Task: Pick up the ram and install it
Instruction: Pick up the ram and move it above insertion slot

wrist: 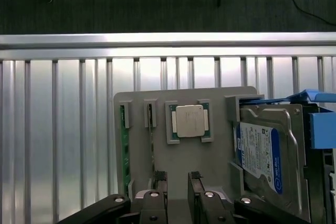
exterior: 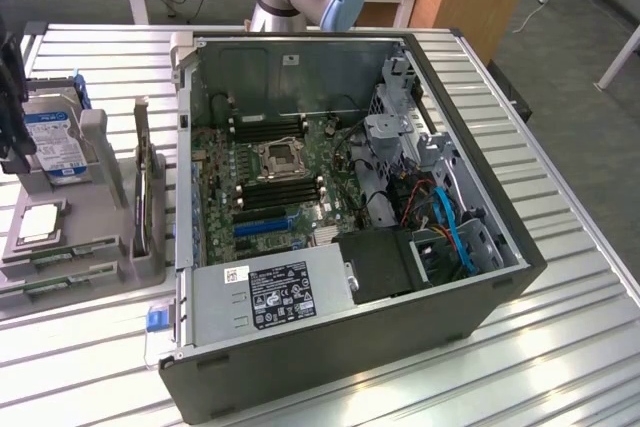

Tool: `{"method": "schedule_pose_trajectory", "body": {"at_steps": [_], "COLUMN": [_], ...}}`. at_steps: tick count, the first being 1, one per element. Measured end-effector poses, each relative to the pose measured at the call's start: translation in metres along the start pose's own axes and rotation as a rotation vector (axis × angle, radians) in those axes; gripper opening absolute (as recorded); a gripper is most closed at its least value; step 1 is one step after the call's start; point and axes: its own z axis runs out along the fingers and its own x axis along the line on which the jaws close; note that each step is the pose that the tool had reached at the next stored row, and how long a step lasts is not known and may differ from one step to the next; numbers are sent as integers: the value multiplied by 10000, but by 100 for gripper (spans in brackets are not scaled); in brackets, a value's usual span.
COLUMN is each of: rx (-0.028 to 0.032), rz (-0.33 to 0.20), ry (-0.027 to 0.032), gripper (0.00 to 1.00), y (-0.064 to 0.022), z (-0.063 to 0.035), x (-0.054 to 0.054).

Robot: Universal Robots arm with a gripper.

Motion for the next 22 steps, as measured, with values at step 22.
{"method": "schedule_pose_trajectory", "body": {"at_steps": [22], "rx": [0], "rz": [0], "ry": [0], "gripper": [29], "y": [4], "z": [401], "x": [10]}}
